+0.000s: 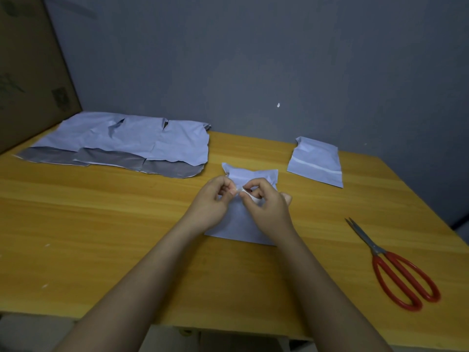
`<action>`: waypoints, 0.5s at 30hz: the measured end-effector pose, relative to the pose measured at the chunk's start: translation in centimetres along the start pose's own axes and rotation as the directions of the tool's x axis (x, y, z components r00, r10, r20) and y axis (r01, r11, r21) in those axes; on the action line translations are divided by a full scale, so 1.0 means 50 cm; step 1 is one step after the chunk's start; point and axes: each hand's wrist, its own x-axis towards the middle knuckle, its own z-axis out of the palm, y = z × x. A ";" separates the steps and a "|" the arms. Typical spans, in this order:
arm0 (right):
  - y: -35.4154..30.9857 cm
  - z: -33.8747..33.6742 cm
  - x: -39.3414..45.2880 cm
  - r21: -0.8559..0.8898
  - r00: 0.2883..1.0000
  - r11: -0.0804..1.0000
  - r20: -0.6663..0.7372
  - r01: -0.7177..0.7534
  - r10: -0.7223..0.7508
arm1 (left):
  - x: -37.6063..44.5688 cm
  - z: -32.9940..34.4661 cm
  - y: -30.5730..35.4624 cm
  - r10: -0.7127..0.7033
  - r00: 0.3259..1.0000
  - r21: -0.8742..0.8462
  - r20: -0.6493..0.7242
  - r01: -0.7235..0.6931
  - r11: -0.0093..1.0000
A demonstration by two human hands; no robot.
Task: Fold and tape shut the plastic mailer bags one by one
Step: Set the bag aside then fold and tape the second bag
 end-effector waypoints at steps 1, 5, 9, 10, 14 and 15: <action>0.002 -0.001 0.000 -0.013 1.000 1.000 0.002 0.001 -0.001 | 0.000 0.001 0.001 -0.002 1.000 -0.004 0.001 0.002 1.000; 0.007 -0.006 0.004 -0.011 1.000 1.000 0.021 -0.013 0.013 | 0.000 0.001 -0.002 -0.084 0.996 -0.077 0.013 0.085 0.993; 0.001 -0.010 0.005 -0.038 1.000 0.999 -0.008 -0.020 0.020 | 0.007 -0.002 -0.013 -0.183 0.983 -0.136 0.000 0.181 0.974; -0.002 -0.011 0.005 -0.050 1.000 0.999 -0.012 -0.011 0.011 | 0.009 -0.003 -0.015 -0.205 0.979 -0.133 -0.010 0.202 0.970; -0.007 -0.013 0.008 -0.129 0.999 0.990 -0.010 0.049 -0.051 | 0.015 -0.007 -0.021 -0.258 0.964 -0.100 -0.056 0.252 0.963; -0.008 -0.011 0.010 -0.137 0.998 0.989 -0.014 0.060 -0.062 | 0.016 -0.007 -0.022 -0.264 0.962 -0.091 -0.068 0.257 0.962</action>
